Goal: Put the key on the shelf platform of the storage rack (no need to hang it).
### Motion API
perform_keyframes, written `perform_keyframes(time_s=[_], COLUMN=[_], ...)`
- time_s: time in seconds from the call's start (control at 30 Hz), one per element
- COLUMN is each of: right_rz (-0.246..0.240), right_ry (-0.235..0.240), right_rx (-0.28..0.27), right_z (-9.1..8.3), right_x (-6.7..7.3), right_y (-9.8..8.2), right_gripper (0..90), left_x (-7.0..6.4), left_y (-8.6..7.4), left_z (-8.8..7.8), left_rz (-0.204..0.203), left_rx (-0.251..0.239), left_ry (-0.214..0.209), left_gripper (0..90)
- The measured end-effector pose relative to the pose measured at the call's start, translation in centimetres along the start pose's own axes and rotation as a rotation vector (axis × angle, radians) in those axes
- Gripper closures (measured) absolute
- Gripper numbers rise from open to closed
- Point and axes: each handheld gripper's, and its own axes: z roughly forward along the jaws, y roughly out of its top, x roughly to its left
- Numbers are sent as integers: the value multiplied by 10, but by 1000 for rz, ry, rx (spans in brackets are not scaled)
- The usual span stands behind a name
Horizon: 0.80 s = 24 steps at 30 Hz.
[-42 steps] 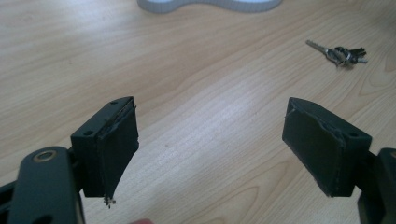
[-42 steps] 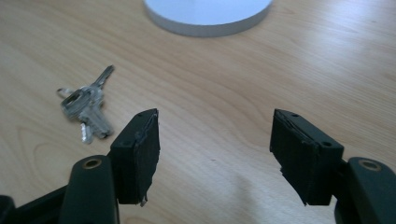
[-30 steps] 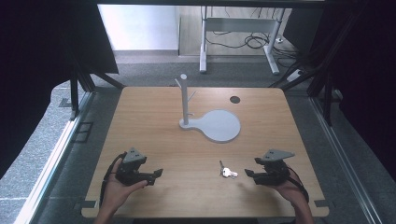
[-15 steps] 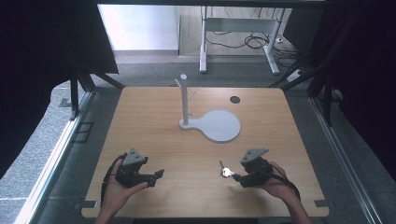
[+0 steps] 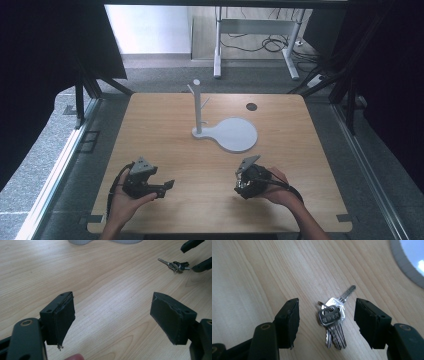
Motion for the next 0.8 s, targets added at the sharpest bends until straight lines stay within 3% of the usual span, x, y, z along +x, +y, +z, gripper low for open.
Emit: perform_keyframes(time_s=[0.23,0.6,0.8], right_rz=[-15,-9,10], right_ry=[-18,-14,25], right_rx=[55,70,78], right_z=[11,18,20], right_x=[0,-4,-9], right_y=[-2,-7,-4], right_gripper=[381,472,571], left_x=[2,0,-2], left_y=[0,0,0], left_z=[-3,0,3], left_rz=[2,4,11], left_rx=[-10,0,7], left_ry=[1,-4,-19], left_gripper=[200,200,200])
